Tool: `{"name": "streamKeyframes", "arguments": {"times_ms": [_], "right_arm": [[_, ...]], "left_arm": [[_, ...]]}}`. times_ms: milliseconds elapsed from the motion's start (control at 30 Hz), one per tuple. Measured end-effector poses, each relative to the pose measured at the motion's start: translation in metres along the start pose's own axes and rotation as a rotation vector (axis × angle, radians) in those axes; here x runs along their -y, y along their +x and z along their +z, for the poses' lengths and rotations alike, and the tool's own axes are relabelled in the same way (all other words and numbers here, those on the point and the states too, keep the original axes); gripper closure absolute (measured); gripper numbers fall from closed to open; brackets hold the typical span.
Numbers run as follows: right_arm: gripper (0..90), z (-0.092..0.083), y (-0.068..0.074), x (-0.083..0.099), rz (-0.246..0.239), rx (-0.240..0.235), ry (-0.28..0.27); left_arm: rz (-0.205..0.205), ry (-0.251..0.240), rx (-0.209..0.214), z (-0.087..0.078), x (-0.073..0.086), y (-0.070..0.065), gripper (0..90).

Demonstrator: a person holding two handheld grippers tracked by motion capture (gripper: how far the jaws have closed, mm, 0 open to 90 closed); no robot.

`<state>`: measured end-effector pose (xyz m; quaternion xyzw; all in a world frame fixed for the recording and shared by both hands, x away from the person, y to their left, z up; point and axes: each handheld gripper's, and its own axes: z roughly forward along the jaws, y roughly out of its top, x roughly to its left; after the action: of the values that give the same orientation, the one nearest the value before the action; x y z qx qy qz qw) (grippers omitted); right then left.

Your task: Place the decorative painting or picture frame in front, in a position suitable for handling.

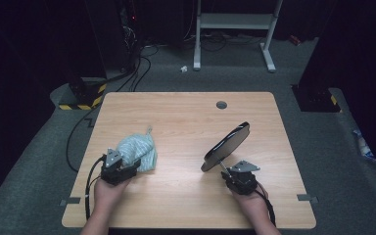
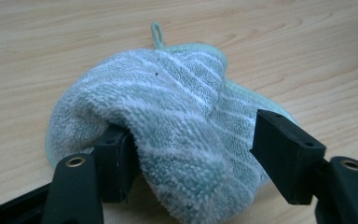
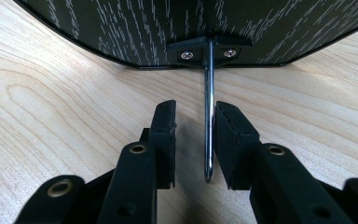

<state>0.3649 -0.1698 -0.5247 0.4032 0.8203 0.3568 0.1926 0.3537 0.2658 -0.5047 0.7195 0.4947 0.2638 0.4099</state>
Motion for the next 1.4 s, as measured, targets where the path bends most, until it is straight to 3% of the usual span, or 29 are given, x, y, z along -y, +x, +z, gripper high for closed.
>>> {"name": "streamKeyframes", "arguments": {"times_ms": [100, 167, 333, 467, 533, 700, 867, 1000, 1100, 1267, 1400], "right_arm": [[66.6, 0.000, 0.000, 0.000, 0.000, 0.000, 0.001], [65.0, 0.000, 0.000, 0.000, 0.002, 0.001, 0.002], [61.7, 0.000, 0.000, 0.000, 0.005, 0.000, 0.002], [60.0, 0.000, 0.000, 0.000, 0.012, 0.003, 0.003], [59.1, 0.000, -0.001, 0.000, 0.017, 0.005, 0.003], [57.1, -0.002, -0.003, 0.000, 0.022, 0.001, -0.003], [58.2, -0.008, -0.005, 0.000, 0.042, -0.005, -0.018], [56.4, -0.015, -0.006, 0.002, 0.058, -0.011, -0.038], [55.1, -0.019, -0.006, 0.004, 0.062, -0.010, -0.042], [52.1, -0.025, -0.004, 0.008, 0.068, 0.014, -0.059], [51.4, -0.027, -0.002, 0.010, 0.070, 0.025, -0.060]], "left_arm": [[-0.087, 0.015, 0.037, -0.011, 0.013, 0.006, 32.8], [-0.101, 0.007, 0.029, -0.019, 0.021, 0.006, 33.2], [-0.080, 0.000, -0.017, -0.033, 0.029, 0.003, 33.8], [-0.054, -0.023, -0.042, -0.048, 0.030, -0.007, 34.4], [-0.017, -0.040, -0.062, -0.054, 0.029, -0.015, 35.9], [0.037, -0.063, -0.033, -0.059, 0.024, -0.033, 41.9], [0.084, -0.045, 0.047, -0.043, 0.018, -0.059, 48.3], [0.139, -0.033, 0.123, -0.021, 0.013, -0.089, 55.8], [0.184, -0.015, 0.148, -0.004, 0.011, -0.108, 62.0], [0.177, 0.003, 0.197, 0.032, 0.002, -0.131, 68.5], [0.157, -0.013, 0.223, 0.051, -0.011, -0.144, 71.5]]}}
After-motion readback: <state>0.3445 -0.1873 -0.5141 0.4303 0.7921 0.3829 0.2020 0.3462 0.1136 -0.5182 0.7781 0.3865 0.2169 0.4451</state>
